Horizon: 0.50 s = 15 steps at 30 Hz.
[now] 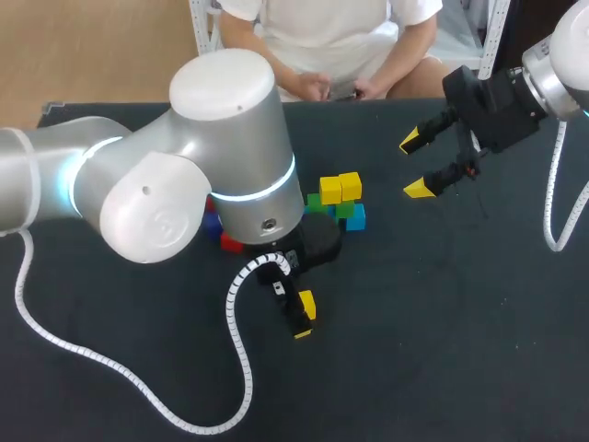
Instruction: Place the blue cubes, place green cubes on the blue cubes, place the yellow cubes on the green cubes, then place the red cubes on the yellow cubes, and place purple cube on the red cubes.
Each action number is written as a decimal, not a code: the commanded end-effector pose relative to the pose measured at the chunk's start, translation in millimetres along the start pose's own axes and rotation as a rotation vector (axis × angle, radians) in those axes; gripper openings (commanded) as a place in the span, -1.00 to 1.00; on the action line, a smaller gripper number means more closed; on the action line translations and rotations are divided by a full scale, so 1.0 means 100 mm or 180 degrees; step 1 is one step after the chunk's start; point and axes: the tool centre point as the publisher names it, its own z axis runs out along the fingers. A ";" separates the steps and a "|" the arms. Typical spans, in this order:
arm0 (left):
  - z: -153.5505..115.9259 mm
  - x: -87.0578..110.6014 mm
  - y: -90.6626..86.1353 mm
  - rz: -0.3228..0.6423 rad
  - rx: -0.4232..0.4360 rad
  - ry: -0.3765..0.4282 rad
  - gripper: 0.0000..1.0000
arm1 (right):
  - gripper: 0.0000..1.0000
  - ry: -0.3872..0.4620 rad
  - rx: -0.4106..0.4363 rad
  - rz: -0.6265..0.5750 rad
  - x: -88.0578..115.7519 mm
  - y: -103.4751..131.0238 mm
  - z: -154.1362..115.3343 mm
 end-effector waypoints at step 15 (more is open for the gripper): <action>-0.22 0.18 0.10 0.0094 -0.0005 -0.0564 1.00 | 1.00 -0.0003 0.0009 -0.0001 0.00 0.01 0.00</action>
